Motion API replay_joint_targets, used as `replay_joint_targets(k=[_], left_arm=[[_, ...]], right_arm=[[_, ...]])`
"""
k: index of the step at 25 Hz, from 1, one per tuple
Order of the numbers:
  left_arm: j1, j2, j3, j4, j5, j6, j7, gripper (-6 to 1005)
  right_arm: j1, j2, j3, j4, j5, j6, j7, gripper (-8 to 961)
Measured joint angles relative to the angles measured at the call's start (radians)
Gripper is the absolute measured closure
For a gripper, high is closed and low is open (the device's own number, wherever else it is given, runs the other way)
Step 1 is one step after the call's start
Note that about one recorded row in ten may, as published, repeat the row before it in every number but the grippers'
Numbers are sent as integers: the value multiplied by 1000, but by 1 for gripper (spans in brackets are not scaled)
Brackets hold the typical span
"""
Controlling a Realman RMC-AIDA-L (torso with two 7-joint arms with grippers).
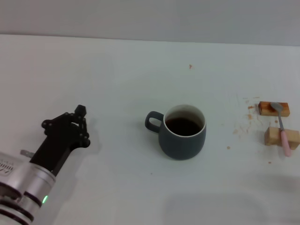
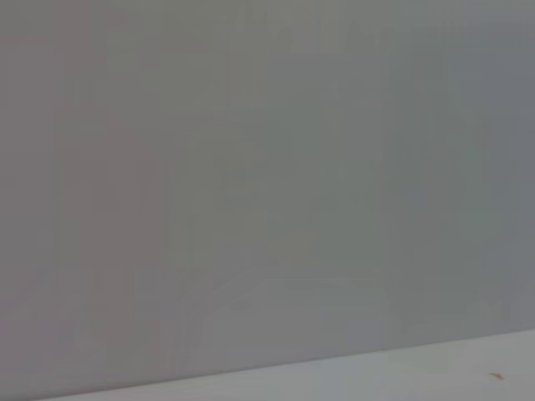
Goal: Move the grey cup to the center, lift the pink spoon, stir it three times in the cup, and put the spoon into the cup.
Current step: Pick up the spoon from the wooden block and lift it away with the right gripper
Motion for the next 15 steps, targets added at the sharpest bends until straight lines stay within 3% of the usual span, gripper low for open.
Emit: replay_joint_targets(k=[15], left_arm=[[30,1,-24,59,-3,57,-1,1001]], right_arm=[[13,2,11,12,8,38,-4,202]])
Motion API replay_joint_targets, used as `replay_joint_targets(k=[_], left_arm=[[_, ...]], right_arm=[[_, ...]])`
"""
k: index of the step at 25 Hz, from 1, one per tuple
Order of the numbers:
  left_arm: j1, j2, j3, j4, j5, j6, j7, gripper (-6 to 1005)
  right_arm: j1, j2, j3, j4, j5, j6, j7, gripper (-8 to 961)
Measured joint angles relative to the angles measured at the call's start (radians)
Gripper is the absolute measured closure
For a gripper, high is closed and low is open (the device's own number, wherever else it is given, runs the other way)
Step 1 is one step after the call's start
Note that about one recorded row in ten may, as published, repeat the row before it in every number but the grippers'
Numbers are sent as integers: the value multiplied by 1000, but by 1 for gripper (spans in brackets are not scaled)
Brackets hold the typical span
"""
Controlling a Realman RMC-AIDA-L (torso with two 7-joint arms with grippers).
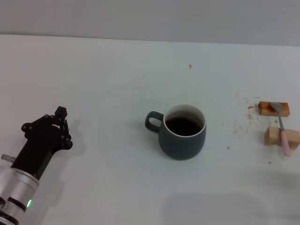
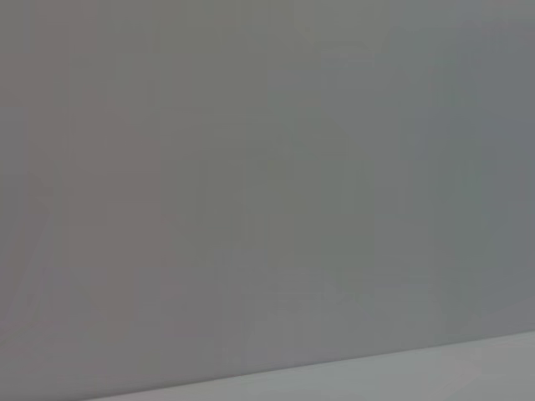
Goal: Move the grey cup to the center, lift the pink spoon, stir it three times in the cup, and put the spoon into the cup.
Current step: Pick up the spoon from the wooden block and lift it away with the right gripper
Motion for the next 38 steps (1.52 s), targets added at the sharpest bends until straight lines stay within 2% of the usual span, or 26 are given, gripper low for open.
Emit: replay_joint_targets(k=[13,27,38], left_arm=[[-19,-2,0,2,1,-6,-1,1001],[-22,-4,8,-5,7,-6,0,1001],[-21,-4,10,-5,8,-7,-1,1001]], right_arm=[[22,2,-8,64,2,197,-3,201],[25,2,-64,93,-2,204,-4,201],[49,3,-66,101,-3,254,-6,201]])
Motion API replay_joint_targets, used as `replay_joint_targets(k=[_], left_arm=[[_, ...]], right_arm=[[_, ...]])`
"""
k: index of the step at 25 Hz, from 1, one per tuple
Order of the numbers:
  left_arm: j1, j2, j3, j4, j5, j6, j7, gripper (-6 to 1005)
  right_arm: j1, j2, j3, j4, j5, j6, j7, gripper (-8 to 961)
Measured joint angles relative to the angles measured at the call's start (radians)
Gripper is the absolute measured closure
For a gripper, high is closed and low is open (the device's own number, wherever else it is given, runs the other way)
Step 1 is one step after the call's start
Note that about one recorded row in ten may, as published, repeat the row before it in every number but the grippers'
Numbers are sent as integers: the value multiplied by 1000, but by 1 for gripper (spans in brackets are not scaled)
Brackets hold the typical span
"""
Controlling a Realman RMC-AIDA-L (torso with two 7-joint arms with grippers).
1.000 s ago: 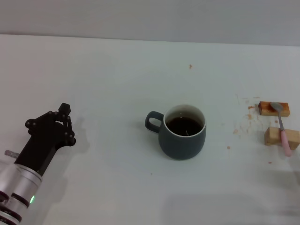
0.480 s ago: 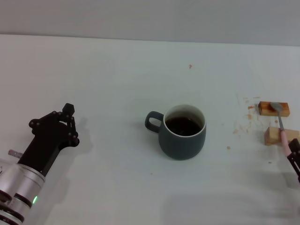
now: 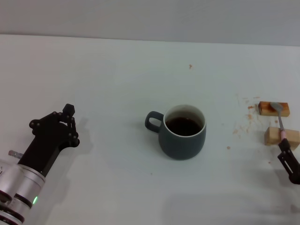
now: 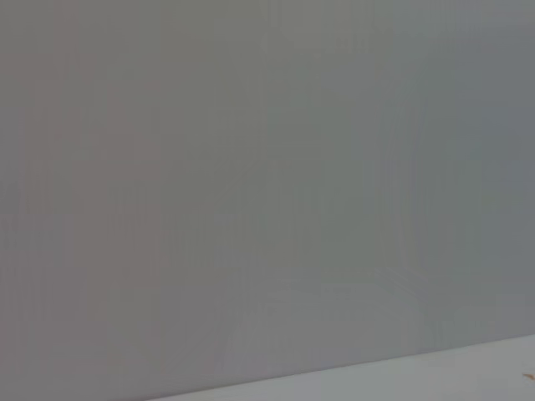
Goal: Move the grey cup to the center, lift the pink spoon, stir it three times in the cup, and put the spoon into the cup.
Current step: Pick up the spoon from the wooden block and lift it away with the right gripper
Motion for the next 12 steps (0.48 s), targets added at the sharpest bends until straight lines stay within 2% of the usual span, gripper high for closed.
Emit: replay_joint_targets(k=[12], left_arm=[[0,0,0,0,0,0,-1,1001]], right_arm=[[34,0,-9,4,-1,69,0,201]])
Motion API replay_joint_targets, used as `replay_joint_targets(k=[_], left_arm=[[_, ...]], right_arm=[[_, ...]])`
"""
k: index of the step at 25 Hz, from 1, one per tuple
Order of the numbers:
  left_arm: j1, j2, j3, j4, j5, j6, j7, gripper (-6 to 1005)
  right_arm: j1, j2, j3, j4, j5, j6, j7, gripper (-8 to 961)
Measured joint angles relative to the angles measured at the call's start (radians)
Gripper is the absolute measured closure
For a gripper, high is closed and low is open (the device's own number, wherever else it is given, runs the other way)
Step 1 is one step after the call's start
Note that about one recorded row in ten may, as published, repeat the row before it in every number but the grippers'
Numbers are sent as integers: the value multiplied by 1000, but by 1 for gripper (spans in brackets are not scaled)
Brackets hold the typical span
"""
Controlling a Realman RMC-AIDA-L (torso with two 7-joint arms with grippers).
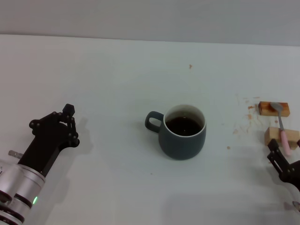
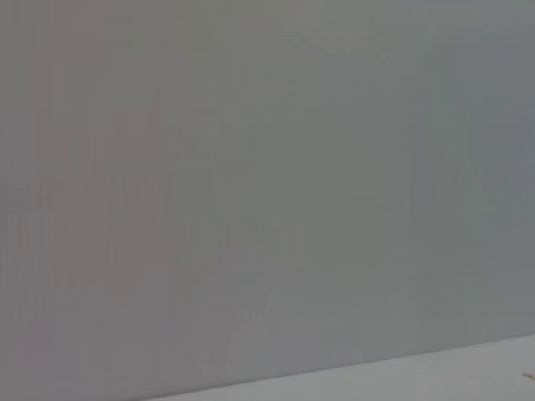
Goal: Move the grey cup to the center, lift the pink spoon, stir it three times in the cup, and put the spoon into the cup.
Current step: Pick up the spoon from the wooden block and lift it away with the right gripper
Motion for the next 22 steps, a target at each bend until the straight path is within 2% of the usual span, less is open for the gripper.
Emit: replay_joint_targets(k=[22], left_arm=[[-1,0,0,0,0,0,-1,1001]], right_arm=[[-8,-2,7,1,6,1,0,202]])
